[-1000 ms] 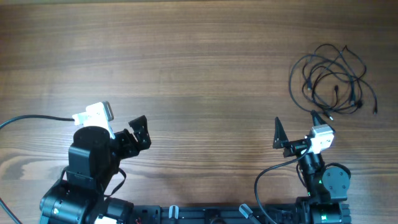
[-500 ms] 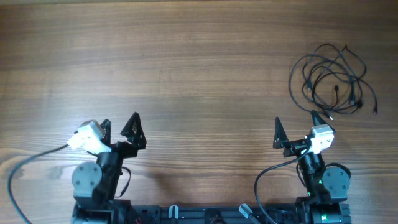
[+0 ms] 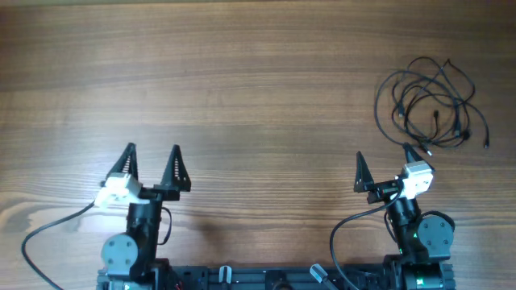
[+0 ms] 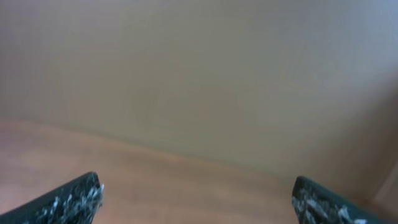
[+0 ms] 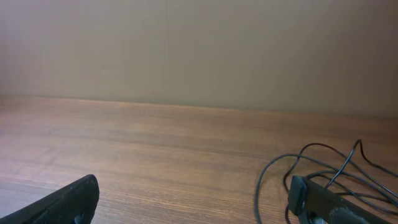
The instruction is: Untangle cables
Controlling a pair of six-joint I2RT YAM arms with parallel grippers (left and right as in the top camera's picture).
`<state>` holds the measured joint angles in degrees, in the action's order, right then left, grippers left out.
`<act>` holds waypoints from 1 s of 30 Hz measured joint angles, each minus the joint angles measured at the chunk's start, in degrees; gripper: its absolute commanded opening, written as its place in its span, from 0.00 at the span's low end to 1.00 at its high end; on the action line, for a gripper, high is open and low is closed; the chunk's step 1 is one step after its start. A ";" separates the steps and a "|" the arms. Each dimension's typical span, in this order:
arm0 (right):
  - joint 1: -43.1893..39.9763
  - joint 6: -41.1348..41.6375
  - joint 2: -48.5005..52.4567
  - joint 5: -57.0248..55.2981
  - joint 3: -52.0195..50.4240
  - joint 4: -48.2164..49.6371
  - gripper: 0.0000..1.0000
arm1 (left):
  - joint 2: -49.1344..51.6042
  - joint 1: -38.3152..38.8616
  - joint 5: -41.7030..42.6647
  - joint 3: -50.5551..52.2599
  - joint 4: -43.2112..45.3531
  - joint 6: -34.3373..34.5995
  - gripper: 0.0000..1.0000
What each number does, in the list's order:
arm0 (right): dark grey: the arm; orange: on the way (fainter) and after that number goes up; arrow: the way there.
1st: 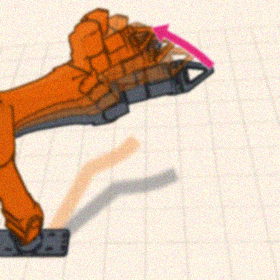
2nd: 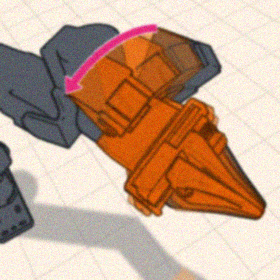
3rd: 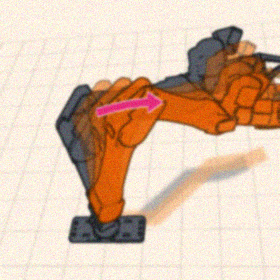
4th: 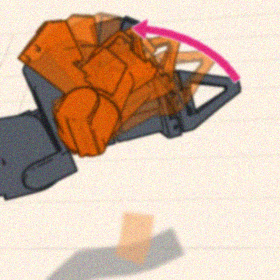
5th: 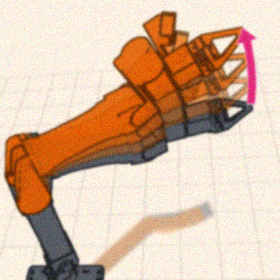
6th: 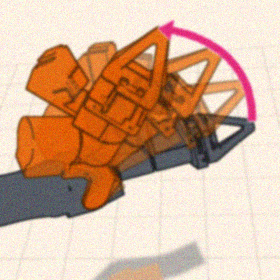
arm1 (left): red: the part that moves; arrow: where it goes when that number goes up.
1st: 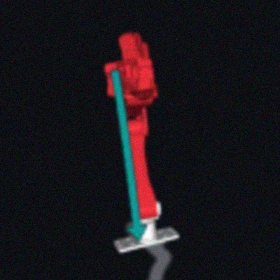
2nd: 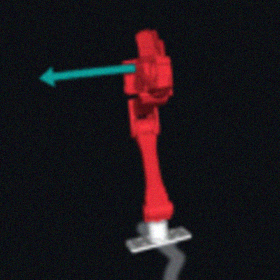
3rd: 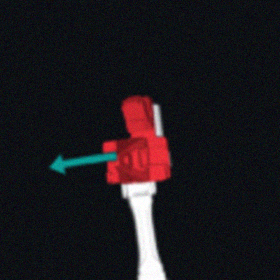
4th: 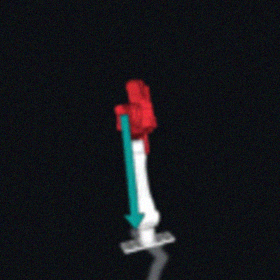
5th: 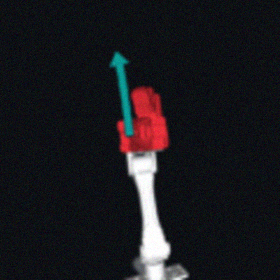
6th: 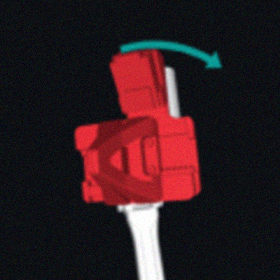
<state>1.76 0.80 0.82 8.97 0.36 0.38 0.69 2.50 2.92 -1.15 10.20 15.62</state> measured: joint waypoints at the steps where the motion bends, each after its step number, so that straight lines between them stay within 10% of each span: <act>1: 0.00 0.02 0.00 0.00 0.00 0.00 1.00 | -0.02 0.00 -0.02 0.09 -2.80 -0.52 1.00; 6: 0.00 0.02 0.00 0.00 0.00 0.00 1.00 | 0.00 0.00 0.02 0.61 -13.92 -1.84 1.00; 30: 0.00 0.02 0.00 0.00 0.00 0.00 1.00 | 0.09 0.00 0.02 0.61 -14.08 -1.88 1.00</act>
